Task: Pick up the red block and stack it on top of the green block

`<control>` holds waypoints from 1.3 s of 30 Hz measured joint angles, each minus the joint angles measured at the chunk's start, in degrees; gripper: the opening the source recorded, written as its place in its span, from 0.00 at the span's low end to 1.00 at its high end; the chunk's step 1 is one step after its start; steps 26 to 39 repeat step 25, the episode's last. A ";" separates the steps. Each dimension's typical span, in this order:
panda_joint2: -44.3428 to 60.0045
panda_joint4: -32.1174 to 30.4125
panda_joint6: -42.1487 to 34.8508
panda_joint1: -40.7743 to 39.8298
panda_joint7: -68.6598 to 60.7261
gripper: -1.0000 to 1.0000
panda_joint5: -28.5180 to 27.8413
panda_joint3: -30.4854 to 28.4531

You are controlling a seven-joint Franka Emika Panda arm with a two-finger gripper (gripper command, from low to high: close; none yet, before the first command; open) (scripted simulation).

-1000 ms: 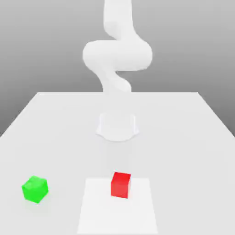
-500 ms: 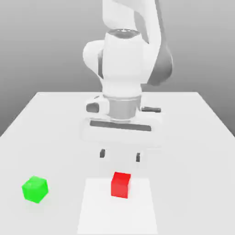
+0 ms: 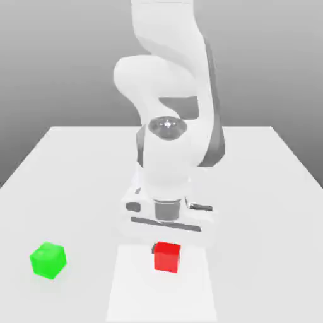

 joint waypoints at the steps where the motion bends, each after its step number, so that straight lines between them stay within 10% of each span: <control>1: -1.70 -0.23 -1.45 -0.25 -0.49 0.00 0.70 0.43; 16: -10.15 10.30 -20.48 -21.00 7.67 0.00 3.84 -11.03; 22: 0.16 12.41 -12.41 -24.44 6.66 0.00 7.25 -9.88; 23: 1.21 12.48 -11.42 -24.62 6.38 1.00 7.64 -9.60; 39: 1.21 12.48 -11.42 -24.62 6.38 1.00 7.64 -9.60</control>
